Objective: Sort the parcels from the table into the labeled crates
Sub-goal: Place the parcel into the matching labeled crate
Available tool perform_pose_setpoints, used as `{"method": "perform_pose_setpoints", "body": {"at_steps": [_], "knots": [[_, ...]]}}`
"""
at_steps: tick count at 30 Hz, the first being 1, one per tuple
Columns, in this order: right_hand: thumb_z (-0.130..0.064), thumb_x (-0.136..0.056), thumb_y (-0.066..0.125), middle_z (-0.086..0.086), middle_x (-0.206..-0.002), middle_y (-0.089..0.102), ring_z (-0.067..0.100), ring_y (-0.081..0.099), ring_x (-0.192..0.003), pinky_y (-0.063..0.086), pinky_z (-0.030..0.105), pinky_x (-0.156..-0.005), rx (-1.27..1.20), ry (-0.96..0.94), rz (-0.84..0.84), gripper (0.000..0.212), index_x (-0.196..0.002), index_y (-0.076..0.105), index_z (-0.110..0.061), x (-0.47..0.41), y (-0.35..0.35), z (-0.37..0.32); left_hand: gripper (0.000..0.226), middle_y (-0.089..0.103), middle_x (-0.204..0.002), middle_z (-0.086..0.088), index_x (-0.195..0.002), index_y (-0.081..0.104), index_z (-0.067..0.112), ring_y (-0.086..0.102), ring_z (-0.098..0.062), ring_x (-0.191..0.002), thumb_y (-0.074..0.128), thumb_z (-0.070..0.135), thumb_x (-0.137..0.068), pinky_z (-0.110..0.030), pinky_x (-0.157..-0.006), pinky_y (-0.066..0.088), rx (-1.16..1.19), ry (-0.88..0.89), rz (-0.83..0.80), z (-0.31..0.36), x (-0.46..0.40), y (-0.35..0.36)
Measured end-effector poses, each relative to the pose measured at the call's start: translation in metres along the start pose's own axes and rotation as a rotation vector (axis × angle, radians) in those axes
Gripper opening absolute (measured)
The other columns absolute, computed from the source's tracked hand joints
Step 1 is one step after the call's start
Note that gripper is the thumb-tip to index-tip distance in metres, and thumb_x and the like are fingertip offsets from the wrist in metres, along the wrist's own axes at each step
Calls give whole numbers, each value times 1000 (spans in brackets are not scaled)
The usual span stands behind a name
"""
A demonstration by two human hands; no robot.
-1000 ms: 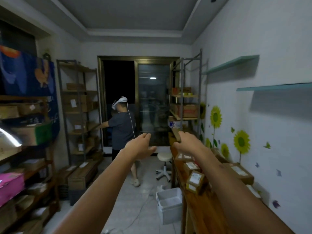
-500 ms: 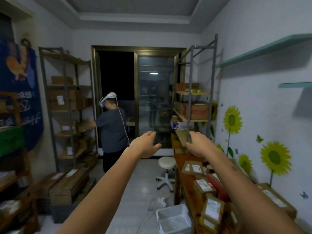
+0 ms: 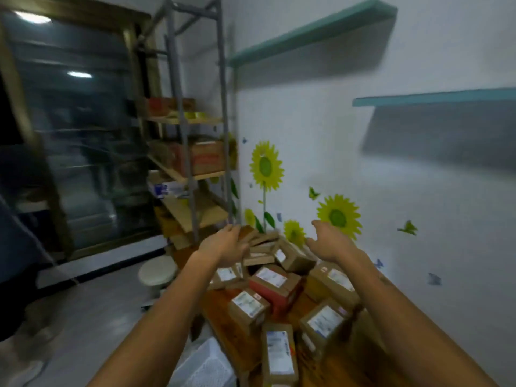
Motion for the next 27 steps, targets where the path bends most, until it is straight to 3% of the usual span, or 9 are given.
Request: {"method": "perform_pose_setpoints", "body": {"at_steps": [5, 9, 13, 15, 19, 23, 25, 27], "knots": [[-36, -102, 51, 19, -153, 42, 35, 44, -137, 42, 41, -107, 2, 250, 22, 60, -152, 35, -7, -28, 18, 107, 59, 40, -154, -8, -147, 40, 20, 44, -30, -136, 41, 54, -99, -42, -107, 42, 46, 243, -80, 76, -111, 59], [-38, -105, 45, 19, -156, 37, 36, 42, -139, 40, 43, -110, -35, 446, -18, 62, -155, 28, -6, -30, 34, 184, 61, 41, -153, -12, -149, 36, 13, 46, -32, -133, 44, 50, -101, -43, -104, 44, 54, 387, -154, 143, -159, 98], [-38, -105, 46, 19, -155, 40, 35, 44, -138, 41, 41, -108, -101, 633, -17, 63, -155, 29, -5, -21, 60, 242, 67, 28, -162, -12, -156, 25, 10, 34, -30, -145, 44, 46, -103, -41, -115, 34, 73, 507, -274, 196, -195, 141], [-39, -105, 46, 18, -154, 41, 34, 45, -137, 41, 39, -109, -139, 733, -40, 62, -155, 29, -6, -13, 81, 261, 67, 32, -160, -13, -155, 28, 9, 36, -31, -144, 45, 47, -102, -41, -115, 34, 78, 550, -338, 217, -214, 170], [-37, -103, 48, 17, -147, 49, 33, 49, -132, 42, 39, -109, -201, 913, 9, 54, -147, 40, -8, 2, 112, 285, 52, 60, -136, -9, -129, 58, 17, 57, -29, -123, 39, 52, -96, -42, -104, 45, 8, 721, -337, 250, -233, 212], [-29, -102, 52, 17, -147, 48, 34, 49, -133, 41, 38, -107, -241, 1108, -60, 53, -149, 39, -8, 17, 150, 294, 40, 63, -128, -9, -122, 55, 13, 61, -24, -104, 46, 46, -100, -36, -93, 50, 117, 771, -593, 275, -250, 286], [-28, -99, 54, 16, -139, 56, 30, 59, -121, 50, 39, -101, -322, 1179, -82, 42, -138, 50, -11, 20, 172, 302, 46, 58, -133, -9, -135, 50, 12, 59, -27, -115, 48, 43, -102, -36, -96, 47, 202, 774, -663, 286, -255, 313], [-29, -100, 54, 11, -125, 65, 16, 62, -98, 54, 32, -92, -359, 1216, -112, 24, -119, 60, -16, 22, 195, 306, 58, 48, -148, -10, -149, 37, 15, 51, -29, -129, 49, 46, -102, -42, -107, 44, 251, 801, -739, 292, -253, 335]]}}
Point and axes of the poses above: each hand's wrist, its own x-axis away from the middle knuckle, its own y-axis out of the palm, z = x × y, the point moved 2 cm from there along -x, towards the middle knuckle
